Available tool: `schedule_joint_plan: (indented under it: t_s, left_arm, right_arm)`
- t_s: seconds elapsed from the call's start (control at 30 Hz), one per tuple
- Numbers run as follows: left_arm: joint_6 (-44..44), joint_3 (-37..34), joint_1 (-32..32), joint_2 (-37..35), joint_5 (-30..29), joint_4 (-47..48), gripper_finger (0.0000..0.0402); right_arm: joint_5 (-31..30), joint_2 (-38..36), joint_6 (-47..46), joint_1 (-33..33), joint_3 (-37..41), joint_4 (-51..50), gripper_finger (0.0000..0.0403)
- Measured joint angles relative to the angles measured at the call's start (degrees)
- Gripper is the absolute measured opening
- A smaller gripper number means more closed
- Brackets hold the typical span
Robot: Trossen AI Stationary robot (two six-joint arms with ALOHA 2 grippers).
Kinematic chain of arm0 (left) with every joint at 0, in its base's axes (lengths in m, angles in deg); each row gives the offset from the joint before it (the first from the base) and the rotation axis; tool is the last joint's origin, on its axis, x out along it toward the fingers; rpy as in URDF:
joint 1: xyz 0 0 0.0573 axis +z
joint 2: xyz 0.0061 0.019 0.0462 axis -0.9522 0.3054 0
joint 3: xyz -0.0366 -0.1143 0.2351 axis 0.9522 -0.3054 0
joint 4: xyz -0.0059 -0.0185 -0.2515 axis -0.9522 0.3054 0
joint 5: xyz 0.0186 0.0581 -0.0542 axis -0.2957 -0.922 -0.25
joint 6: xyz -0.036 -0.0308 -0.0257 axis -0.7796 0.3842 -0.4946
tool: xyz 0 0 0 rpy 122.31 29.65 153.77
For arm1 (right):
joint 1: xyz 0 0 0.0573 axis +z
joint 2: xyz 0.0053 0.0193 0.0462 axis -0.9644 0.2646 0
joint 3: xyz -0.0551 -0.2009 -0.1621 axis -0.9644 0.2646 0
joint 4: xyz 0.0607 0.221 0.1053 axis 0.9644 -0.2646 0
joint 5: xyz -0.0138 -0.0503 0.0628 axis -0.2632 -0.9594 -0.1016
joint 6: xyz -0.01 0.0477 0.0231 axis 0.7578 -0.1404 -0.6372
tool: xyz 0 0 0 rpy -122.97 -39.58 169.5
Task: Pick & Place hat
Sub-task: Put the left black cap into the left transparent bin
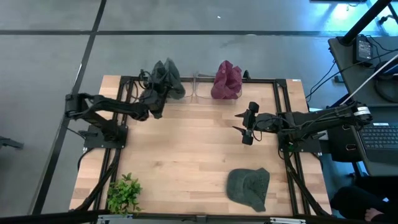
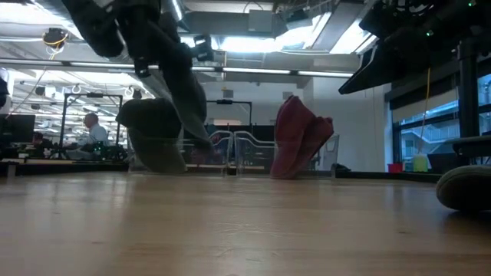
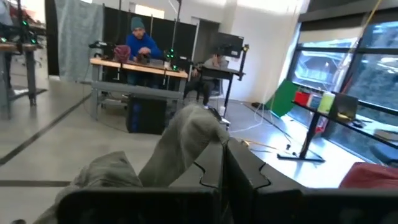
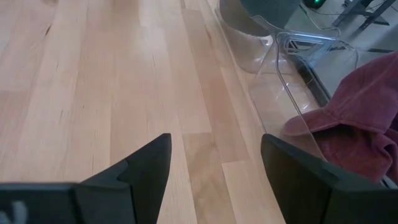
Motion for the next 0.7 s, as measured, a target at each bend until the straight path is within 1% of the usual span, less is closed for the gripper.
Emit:
schedule_joint_plan:
  t_s: [0.07,0.17,0.33,0.43,0.53,0.6,0.7]
  left_arm:
    - [1.81,0.02,0.45,2.43,-0.05,-3.70,0.0004]
    - [5.05,0.02,0.86,5.04,0.02,-6.63,0.0004]
    - [12.80,0.02,1.02,5.65,0.45,-7.22,0.0004]
    - [16.08,0.02,1.31,5.65,0.78,-10.47,0.0004]
    - [17.21,0.02,2.23,5.65,3.11,-13.24,0.0004]
    - [16.59,0.02,2.90,5.65,5.23,-13.34,0.0004]
    - [16.89,0.02,3.74,5.86,5.83,-12.99,0.0004]
  right_arm:
    - [0.01,0.00,-0.08,0.00,0.00,0.00,0.0248]
    - [0.02,0.00,-0.13,0.00,0.00,-0.01,0.0248]
    - [0.02,0.00,-0.30,0.00,0.00,-0.28,0.0248]
    - [0.02,0.00,-0.37,0.00,0.00,-0.38,0.0248]
    - [0.02,0.00,-0.52,0.00,0.00,-0.38,0.0248]
    - [0.02,0.00,-0.52,0.00,0.00,-0.37,0.0248]
    - [0.02,0.00,-0.52,0.00,0.00,-0.37,0.0248]
